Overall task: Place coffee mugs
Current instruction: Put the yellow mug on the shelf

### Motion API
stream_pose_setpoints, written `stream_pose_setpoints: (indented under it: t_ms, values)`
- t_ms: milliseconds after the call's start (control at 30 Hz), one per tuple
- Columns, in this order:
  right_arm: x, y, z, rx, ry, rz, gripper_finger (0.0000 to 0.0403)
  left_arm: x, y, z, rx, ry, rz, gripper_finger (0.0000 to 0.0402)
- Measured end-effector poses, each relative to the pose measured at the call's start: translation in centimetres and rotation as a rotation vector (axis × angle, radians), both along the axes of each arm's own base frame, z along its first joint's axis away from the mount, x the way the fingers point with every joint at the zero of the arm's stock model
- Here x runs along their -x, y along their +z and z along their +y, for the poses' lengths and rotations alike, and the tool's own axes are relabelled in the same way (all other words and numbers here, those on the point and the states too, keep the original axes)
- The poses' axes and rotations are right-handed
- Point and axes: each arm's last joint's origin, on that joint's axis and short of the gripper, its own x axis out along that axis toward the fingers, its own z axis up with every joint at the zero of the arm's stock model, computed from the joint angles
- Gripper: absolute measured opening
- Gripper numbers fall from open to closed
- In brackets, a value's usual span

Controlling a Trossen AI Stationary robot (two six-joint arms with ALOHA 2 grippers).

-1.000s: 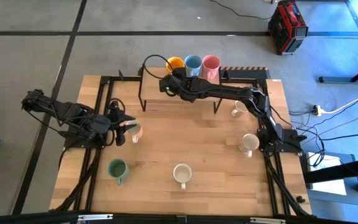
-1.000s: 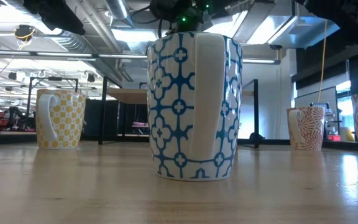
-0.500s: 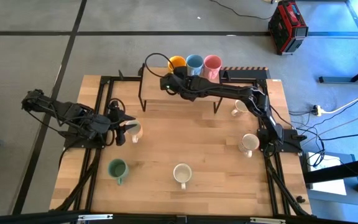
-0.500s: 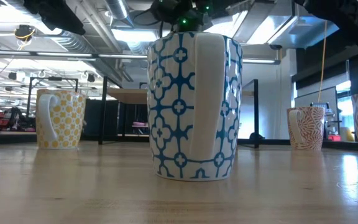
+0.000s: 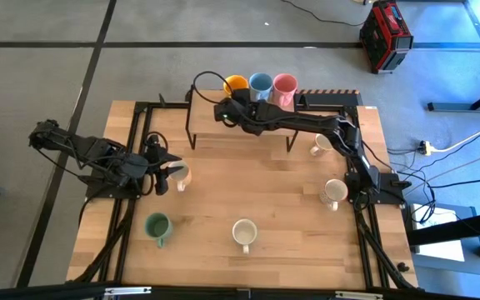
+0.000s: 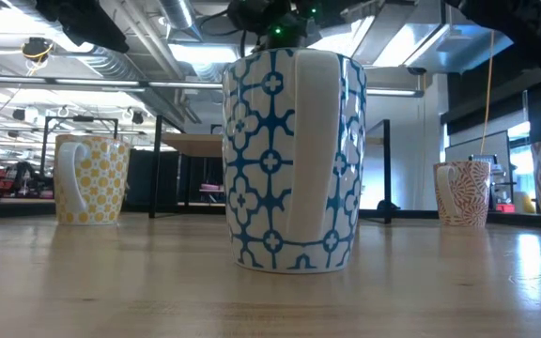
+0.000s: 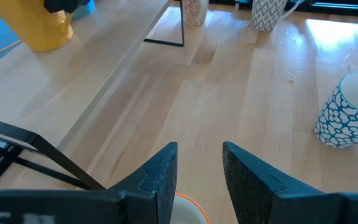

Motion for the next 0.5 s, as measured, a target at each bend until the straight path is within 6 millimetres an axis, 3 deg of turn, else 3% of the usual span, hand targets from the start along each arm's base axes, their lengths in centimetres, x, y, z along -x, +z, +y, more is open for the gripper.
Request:
stream_pose_setpoints:
  t_ms: [500]
  values:
    - [0.9, 2.3, 2.2, 0.019, 0.07, 0.035, 0.0124, 0.0, 0.0, 0.0, -0.002, 0.0, 0.0, 0.0123]
